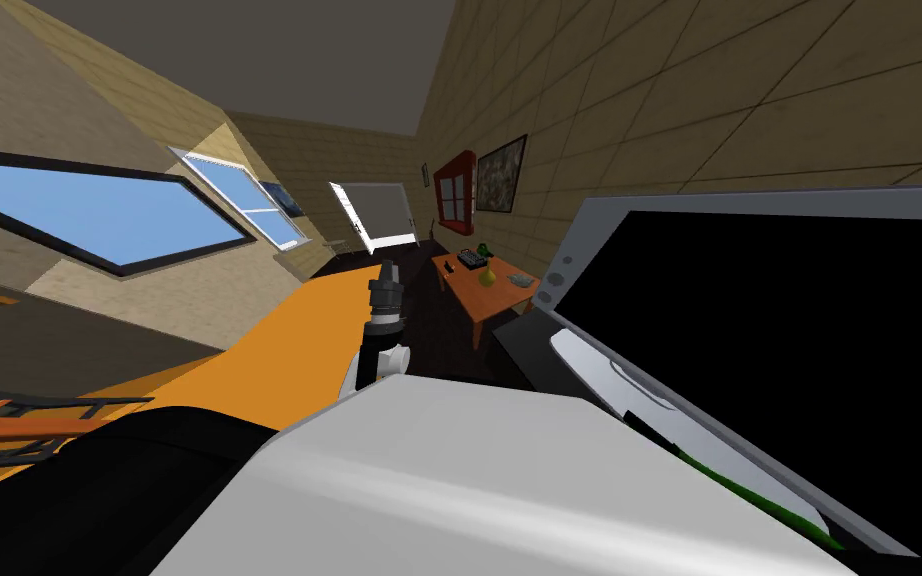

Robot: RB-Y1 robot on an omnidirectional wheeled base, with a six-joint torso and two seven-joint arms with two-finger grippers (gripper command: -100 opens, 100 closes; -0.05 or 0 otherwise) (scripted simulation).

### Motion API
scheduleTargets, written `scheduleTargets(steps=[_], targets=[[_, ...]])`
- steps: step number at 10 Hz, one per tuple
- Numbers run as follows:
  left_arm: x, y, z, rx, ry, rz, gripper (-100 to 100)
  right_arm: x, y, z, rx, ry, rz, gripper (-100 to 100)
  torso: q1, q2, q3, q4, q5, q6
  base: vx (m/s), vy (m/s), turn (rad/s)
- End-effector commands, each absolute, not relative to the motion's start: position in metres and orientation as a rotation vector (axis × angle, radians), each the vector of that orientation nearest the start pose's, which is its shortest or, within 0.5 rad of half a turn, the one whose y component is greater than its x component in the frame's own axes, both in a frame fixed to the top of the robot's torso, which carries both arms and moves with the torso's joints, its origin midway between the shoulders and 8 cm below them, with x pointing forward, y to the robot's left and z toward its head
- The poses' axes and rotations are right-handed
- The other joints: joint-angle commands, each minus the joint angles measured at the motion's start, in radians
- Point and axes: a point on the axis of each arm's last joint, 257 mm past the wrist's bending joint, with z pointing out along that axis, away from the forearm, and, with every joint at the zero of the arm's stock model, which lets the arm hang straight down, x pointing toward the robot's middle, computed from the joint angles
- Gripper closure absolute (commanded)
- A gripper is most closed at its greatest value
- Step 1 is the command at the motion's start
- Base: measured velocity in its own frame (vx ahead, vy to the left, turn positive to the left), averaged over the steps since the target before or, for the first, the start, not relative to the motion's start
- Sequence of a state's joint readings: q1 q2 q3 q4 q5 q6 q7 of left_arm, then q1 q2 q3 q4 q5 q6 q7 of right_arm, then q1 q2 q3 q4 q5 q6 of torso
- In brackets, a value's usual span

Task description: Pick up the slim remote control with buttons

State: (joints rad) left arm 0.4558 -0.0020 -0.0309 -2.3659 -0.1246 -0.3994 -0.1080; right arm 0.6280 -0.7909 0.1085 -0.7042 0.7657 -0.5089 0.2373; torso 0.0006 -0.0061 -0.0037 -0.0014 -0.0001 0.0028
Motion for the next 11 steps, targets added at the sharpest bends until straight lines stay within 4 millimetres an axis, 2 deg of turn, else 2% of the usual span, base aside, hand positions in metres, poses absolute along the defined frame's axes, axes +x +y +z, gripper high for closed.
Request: scheduleTargets(steps=[1, 3, 4, 5, 6, 7, 10, 11], targets=[[0.348, 0.251, 0.057, -0.526, 0.681, -1.165, 0, -0.064, -0.591, -0.543, 0.099, 2.869, -0.163, -100, 0.000, 0.000, 0.000, 0.000, 0.000, 0.000, 0.054, 0.009, 0.378], [0.348, 0.251, 0.057, -0.526, 0.681, -1.165, 0, -0.077, -0.596, -0.542, 0.119, 2.890, -0.183, -100, 0.000, -0.002, -0.001, 0.000, 0.000, 0.000, 0.048, 0.002, 0.071], [0.348, 0.251, 0.057, -0.526, 0.681, -1.165, 0, -0.084, -0.589, -0.549, 0.070, 2.923, -0.163, -100, 0.001, 0.000, 0.000, 0.000, 0.000, 0.000, 0.032, 0.004, 0.218], [0.348, 0.251, 0.057, -0.526, 0.681, -1.165, 0, -0.093, -0.593, -0.547, 0.085, 2.938, -0.178, -100, 0.001, 0.000, 0.000, 0.000, 0.000, -0.001, 0.045, -0.024, 0.182], [0.348, 0.251, 0.057, -0.526, 0.681, -1.165, 0, -0.100, -0.585, -0.554, 0.041, 2.970, -0.156, -100, -0.001, -0.001, 0.000, 0.000, 0.000, 0.000, 0.023, -0.020, 0.300], [0.348, 0.251, 0.057, -0.526, 0.681, -1.165, 0, -0.108, -0.588, -0.553, 0.053, 2.982, -0.167, -100, -0.001, 0.000, 0.000, 0.000, 0.000, -0.001, 0.039, -0.022, 0.181], [0.348, 0.251, 0.057, -0.526, 0.681, -1.165, 0, -0.138, -0.567, -0.567, -0.034, 3.080, -0.114, -100, 0.000, -0.002, -0.001, 0.000, 0.000, -0.001, 0.060, -0.013, 0.302], [0.348, 0.251, 0.057, -0.526, 0.681, -1.165, 0, -0.128, -0.563, -0.570, -0.050, 3.061, -0.098, -100, -0.001, -0.003, -0.001, 0.000, 0.000, -0.001, 0.052, -0.024, 0.095]])
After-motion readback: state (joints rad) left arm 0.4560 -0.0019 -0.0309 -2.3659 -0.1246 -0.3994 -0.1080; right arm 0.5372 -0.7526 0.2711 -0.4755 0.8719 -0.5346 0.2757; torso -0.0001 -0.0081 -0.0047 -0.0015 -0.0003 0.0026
